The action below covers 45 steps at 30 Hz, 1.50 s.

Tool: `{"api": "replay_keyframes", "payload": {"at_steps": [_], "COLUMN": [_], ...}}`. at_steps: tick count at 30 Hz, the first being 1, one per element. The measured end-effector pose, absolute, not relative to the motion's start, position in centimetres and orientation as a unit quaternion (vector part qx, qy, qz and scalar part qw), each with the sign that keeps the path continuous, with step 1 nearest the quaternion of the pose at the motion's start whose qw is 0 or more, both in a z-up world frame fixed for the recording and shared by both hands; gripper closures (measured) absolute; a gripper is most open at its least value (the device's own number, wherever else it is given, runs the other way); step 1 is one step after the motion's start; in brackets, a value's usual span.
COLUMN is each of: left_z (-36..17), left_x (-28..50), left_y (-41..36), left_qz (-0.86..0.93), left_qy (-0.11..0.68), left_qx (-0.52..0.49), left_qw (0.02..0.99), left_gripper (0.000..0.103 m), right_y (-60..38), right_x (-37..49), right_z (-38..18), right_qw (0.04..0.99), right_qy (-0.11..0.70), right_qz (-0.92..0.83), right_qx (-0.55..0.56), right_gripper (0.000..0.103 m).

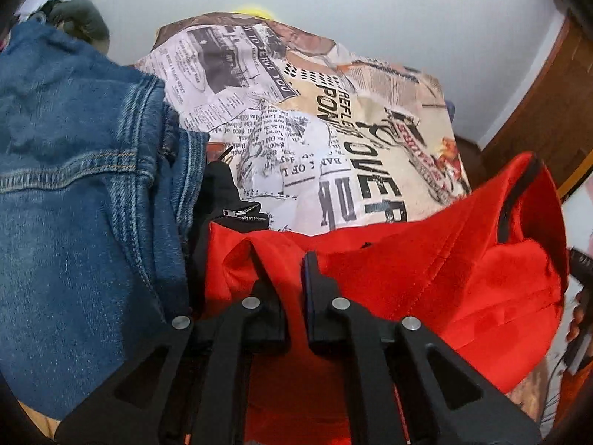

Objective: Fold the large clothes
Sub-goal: 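Fold the held end over the jacket bundle and open both grippers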

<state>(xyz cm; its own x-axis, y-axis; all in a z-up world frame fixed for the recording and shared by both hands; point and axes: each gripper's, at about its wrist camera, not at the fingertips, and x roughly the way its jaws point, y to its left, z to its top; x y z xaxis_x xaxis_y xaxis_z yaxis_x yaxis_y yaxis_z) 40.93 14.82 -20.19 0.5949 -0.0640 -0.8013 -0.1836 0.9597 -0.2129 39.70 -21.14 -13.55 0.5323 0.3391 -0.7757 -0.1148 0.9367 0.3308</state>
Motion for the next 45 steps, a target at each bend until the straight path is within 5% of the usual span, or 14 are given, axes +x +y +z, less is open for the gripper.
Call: {"api": "replay_keyframes", "payload": {"at_steps": [2,6,13,20,28,45], "left_z": [-19.8,-17.6,-11.9,-12.3,-19.3,-23.9], "left_x": [40.8,39.8,36.1,34.9,35.2,30.4], "left_y": [14.2,13.5,13.1,9.9,5.8,12.1], "left_qz": [0.038,0.051,0.034,0.004,-0.037,0.075], "left_qy": [0.451,0.438,0.372,0.394,0.461,0.463], "left_qx": [-0.118,-0.090,-0.093,-0.034,-0.029,-0.202], "left_qw": [0.884,0.893,0.923,0.918,0.886,0.860], "left_gripper": [0.088,0.049,0.037,0.034,0.034,0.034], "right_y": [-21.0,-20.9,-20.1,-16.5,-12.4,-10.1], "right_x": [39.8,38.9,34.6,31.1,30.2,28.3], "right_z": [-13.2,-11.1,-6.9,-7.5,-12.6,-15.4], "right_qw": [0.863,0.877,0.902,0.888,0.854,0.866], "right_qy": [0.474,0.462,0.406,0.410,0.454,0.437], "right_qz": [0.131,0.112,0.143,0.199,0.226,0.184], "right_qx": [0.115,0.071,0.011,-0.067,-0.116,-0.159], "right_gripper": [0.079,0.058,0.049,0.047,0.047,0.041]}}
